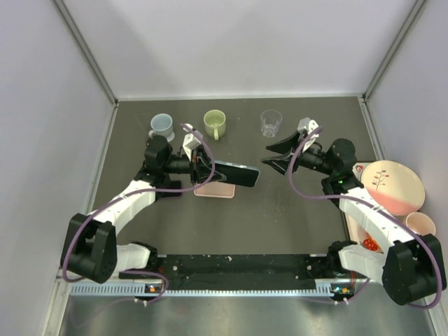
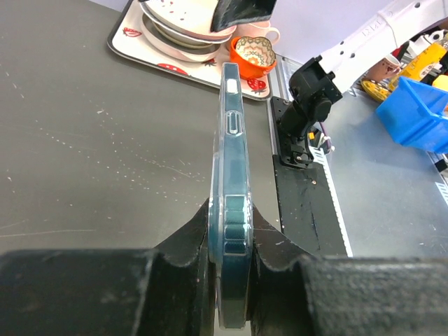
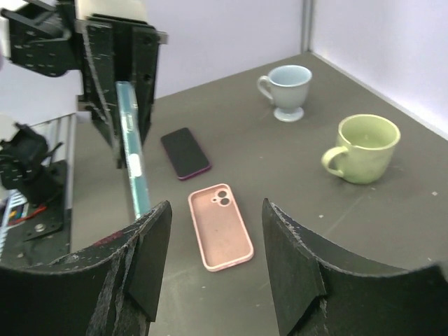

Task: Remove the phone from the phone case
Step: Remove the phone case from the phone.

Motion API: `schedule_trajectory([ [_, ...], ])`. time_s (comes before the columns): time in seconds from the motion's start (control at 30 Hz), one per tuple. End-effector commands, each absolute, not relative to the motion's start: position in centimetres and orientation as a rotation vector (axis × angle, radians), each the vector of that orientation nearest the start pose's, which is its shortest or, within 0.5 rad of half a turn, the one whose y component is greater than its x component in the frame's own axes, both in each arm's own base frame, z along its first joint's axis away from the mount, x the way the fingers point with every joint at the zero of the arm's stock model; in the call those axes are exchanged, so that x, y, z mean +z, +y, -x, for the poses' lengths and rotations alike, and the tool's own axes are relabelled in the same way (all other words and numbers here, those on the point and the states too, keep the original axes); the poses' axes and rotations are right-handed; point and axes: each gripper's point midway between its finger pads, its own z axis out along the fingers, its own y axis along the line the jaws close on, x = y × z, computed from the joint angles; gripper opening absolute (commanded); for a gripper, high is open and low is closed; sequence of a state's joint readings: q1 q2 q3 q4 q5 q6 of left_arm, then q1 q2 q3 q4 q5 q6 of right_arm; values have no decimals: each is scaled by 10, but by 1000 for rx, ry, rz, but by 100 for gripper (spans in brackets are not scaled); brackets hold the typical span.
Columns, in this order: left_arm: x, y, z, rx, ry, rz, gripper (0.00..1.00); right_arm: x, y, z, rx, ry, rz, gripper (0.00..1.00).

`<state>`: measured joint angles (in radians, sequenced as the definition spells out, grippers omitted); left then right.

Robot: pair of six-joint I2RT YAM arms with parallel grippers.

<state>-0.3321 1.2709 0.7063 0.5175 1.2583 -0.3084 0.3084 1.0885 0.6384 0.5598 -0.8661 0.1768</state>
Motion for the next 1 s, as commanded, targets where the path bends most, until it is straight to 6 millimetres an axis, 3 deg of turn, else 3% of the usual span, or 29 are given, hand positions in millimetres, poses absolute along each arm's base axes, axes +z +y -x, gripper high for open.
schedule_trajectory([
  [0.0,273,-257,-221,-1387,1322,-1114,0,310,236,-246,1162,1240,945,54],
  [0.33,273,-257,-219,-1397,1316,-1127,0,294,241,-220,1312,1224,1113,49],
  [0.97,274,-256,-214,-1396,1297,-1148,0,276,255,-216,1361,1268,1168,38],
])
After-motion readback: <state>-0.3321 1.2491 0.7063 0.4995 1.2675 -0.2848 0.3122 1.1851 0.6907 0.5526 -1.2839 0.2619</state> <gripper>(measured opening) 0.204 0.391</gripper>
